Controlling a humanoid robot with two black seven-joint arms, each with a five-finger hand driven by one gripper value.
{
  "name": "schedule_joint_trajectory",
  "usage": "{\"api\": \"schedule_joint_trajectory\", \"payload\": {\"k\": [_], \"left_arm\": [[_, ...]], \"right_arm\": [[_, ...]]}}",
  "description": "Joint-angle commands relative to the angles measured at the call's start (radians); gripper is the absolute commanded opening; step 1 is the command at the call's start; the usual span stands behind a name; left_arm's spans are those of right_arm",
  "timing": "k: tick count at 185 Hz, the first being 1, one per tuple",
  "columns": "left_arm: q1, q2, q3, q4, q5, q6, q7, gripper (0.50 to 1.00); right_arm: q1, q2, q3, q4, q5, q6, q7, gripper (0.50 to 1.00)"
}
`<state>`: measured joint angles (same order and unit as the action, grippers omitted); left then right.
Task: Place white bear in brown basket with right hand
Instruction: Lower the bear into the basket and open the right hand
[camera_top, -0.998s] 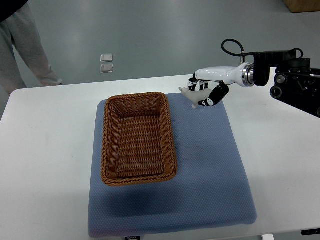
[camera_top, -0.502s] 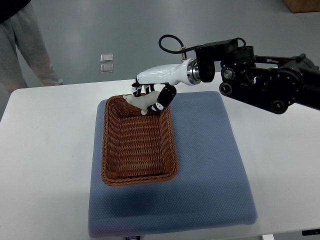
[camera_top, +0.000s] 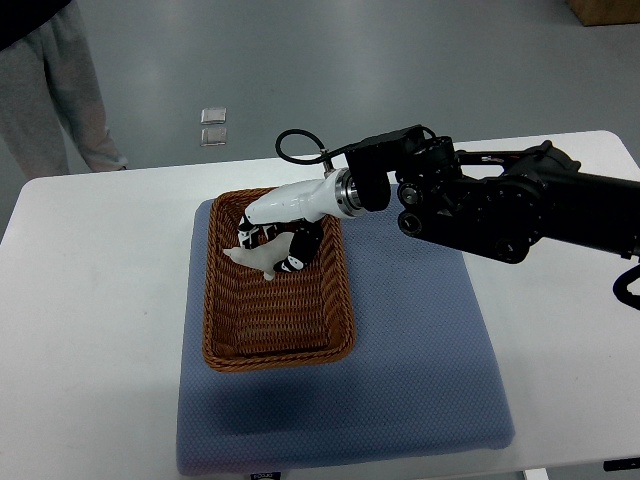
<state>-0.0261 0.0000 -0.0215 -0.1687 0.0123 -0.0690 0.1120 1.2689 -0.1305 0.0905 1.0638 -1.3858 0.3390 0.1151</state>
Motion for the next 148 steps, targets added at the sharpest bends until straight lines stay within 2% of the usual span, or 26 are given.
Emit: {"api": "schedule_joint_trajectory", "payload": {"k": [1, 30, 107, 148], "left_arm": [[0.0, 0.0, 0.0, 0.0, 0.0, 0.0, 0.0, 1.0], [0.0, 0.0, 0.0, 0.0, 0.0, 0.0, 0.0, 1.0], [0.0, 0.0, 0.0, 0.0, 0.0, 0.0, 0.0, 1.0], [0.0, 0.0, 0.0, 0.0, 0.0, 0.0, 0.0, 1.0]], "right_arm": [[-0.017, 0.02, 0.0, -0.016, -0.016, -0.003, 0.0, 0.5], [-0.034, 0.043, -0.005, -0.08, -0.03, -0.003, 0.0, 0.5], [-0.042, 0.127, -0.008, -0.105, -0.033, -0.001, 0.0, 0.507], [-0.062, 0.131, -0.009, -0.14, -0.035, -0.003, 0.0, 0.519]]}}
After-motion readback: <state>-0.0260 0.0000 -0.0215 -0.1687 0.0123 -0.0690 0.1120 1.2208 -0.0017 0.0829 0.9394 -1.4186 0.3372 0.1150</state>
